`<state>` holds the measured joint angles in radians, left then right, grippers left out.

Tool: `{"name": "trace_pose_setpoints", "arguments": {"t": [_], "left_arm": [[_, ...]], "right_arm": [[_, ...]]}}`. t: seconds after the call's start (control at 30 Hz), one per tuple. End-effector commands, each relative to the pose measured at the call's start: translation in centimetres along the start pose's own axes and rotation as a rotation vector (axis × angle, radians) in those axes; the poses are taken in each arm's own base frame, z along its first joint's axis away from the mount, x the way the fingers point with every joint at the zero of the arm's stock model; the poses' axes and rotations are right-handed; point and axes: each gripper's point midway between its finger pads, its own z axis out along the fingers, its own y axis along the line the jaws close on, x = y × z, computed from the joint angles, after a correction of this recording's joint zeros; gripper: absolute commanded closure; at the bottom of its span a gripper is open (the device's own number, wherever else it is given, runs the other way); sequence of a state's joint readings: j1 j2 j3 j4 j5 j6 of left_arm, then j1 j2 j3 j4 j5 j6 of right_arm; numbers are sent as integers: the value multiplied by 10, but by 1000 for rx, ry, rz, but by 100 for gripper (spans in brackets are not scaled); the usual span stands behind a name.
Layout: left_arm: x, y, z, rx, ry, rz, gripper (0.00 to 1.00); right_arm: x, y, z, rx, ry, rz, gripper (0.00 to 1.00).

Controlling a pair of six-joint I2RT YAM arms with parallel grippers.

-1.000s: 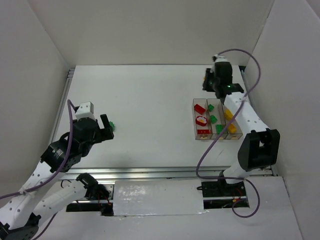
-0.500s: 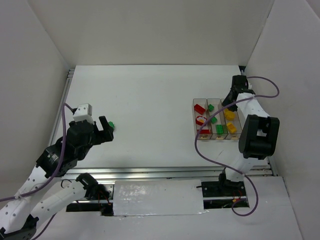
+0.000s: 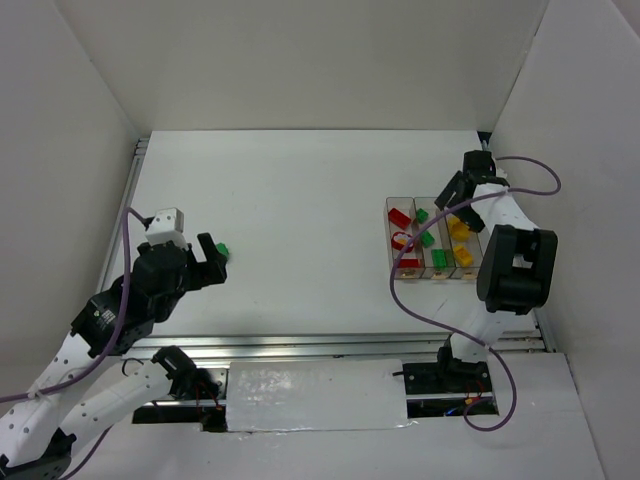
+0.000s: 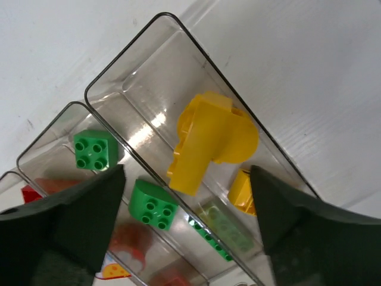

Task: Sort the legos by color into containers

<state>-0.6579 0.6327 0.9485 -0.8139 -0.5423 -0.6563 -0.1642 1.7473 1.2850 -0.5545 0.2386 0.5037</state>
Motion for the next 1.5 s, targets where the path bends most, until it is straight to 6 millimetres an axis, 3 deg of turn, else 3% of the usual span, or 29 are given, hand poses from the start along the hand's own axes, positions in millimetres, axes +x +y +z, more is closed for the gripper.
{"name": "trace_pose_setpoints", "arguments": {"t": [0.0,0.13,0.23,0.27,0.33,0.37,0.43,0.47,0.53,0.6,0.67,0.7,0.83,0.87,0.93,0.97,1.0,1.07,1.27,1.47], "left_arm": [[-6,-1,0,-5,-23,-10,1],[-6,4,2,-46,-21,-15,0],[-5,10,6,-105,-11,-17,0],[-6,12,7,-125,-10,-28,0],[-9,24,7,-194,-15,-37,0],[-12,31,6,-236,-30,-76,1],[-17,51,2,-324,-72,-109,1],[-18,59,2,-362,-82,-138,0],[-17,64,9,-397,-66,-137,1],[-12,66,21,-414,-9,-152,1],[-5,61,43,-398,78,-154,0],[1,59,55,-405,124,-156,0],[8,42,102,-381,178,-221,0],[17,40,119,-408,230,-210,1],[24,38,140,-432,270,-207,1],[33,37,156,-460,315,-194,3],[37,39,163,-480,333,-188,8],[49,44,179,-521,358,-180,9],[78,62,214,-580,426,-161,15],[99,73,234,-535,466,-205,28]], "right_arm": [[-22,6,-23,-43,-66,30,0],[-35,15,-54,-127,-127,56,0],[-32,44,-94,-245,-191,-1,0],[-22,69,-119,-323,-220,-56,0],[4,104,-145,-424,-217,-158,1],[32,136,-169,-520,-213,-245,1],[65,168,-189,-591,-190,-325,1],[96,181,-193,-578,-164,-386,1],[119,194,-201,-595,-147,-394,1],[142,207,-222,-673,-143,-378,1],[152,206,-236,-712,-151,-353,1],[167,204,-245,-732,-147,-379,1],[182,185,-284,-822,-166,-381,1],[191,177,-281,-831,-144,-395,1],[193,164,-297,-899,-136,-390,1],[202,156,-292,-901,-117,-410,1],[200,146,-301,-928,-122,-404,1],[207,132,-298,-936,-108,-430,1],[208,92,-317,-1040,-109,-411,1],[212,74,-328,-1103,-89,-419,1]]}}
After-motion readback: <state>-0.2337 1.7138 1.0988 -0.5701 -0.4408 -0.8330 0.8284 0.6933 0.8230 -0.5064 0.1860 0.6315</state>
